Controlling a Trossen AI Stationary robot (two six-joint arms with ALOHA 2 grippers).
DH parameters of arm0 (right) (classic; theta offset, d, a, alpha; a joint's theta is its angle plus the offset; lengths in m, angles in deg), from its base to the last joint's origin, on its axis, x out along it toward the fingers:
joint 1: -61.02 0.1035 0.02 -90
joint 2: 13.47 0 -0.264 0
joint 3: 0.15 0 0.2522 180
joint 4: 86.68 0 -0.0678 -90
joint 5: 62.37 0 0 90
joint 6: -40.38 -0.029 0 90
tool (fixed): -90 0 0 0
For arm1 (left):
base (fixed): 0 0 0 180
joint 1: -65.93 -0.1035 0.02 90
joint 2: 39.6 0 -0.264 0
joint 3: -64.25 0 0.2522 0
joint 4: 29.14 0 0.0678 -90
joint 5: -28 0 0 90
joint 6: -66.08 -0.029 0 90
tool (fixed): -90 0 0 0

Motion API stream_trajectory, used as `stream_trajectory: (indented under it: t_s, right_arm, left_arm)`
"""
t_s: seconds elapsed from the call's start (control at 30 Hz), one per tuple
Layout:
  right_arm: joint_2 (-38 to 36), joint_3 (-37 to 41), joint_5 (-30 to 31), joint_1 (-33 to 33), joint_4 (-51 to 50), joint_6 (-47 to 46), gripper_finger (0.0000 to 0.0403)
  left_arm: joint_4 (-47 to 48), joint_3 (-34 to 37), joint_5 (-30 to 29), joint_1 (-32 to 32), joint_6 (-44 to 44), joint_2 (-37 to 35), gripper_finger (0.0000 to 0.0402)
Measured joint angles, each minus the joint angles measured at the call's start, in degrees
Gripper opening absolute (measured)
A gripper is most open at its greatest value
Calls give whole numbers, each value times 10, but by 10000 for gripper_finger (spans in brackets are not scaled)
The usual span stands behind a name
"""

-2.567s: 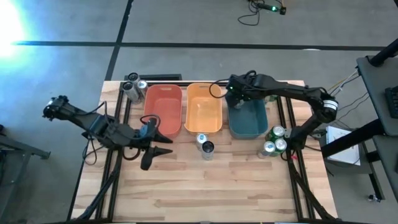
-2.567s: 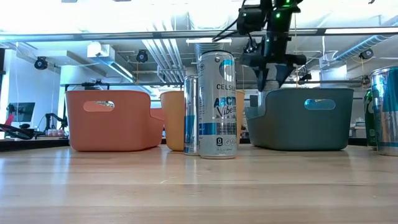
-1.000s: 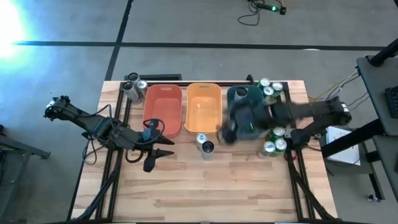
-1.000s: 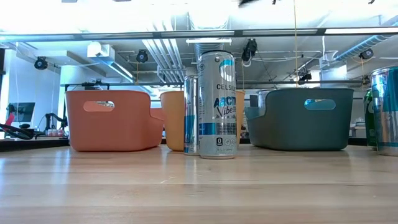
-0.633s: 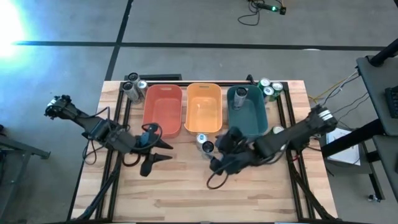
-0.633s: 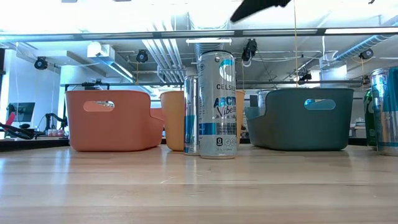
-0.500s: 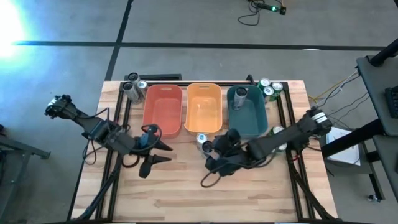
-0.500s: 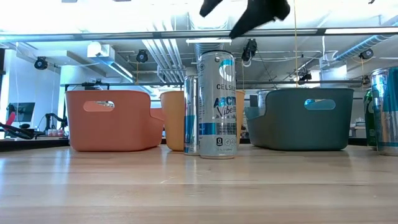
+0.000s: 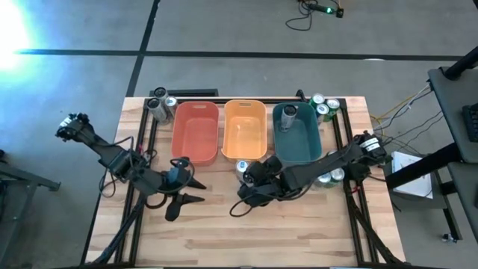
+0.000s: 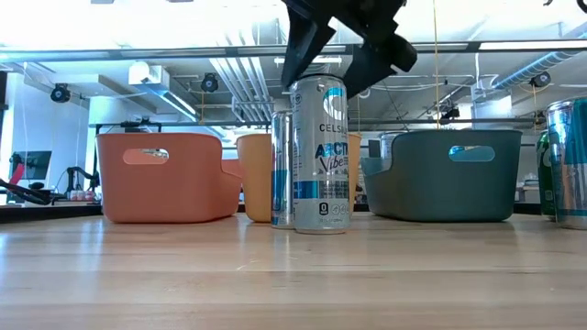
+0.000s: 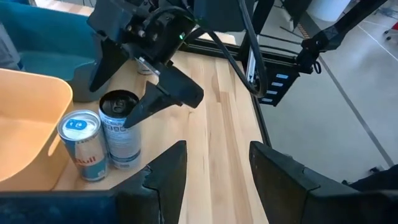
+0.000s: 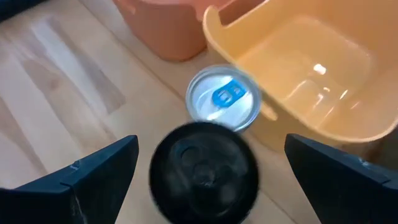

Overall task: Sort soda cans
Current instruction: Put the white/blue soda can into the blue bin

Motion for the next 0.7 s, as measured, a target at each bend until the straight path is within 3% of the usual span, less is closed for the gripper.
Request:
stream_trajectory:
  t_s: [0.37,0.5,0.7]
  right_arm:
    - [33,0,-10,0,14,-8,388]
    - [35,0,-10,0,11,-21,347]
    - [27,-2,-19,0,4,-13,254]
  left_arm:
    - [1,0,0,15,4,15,159]
    - [2,0,0,19,7,15,159]
    - [5,0,0,20,12,15,159]
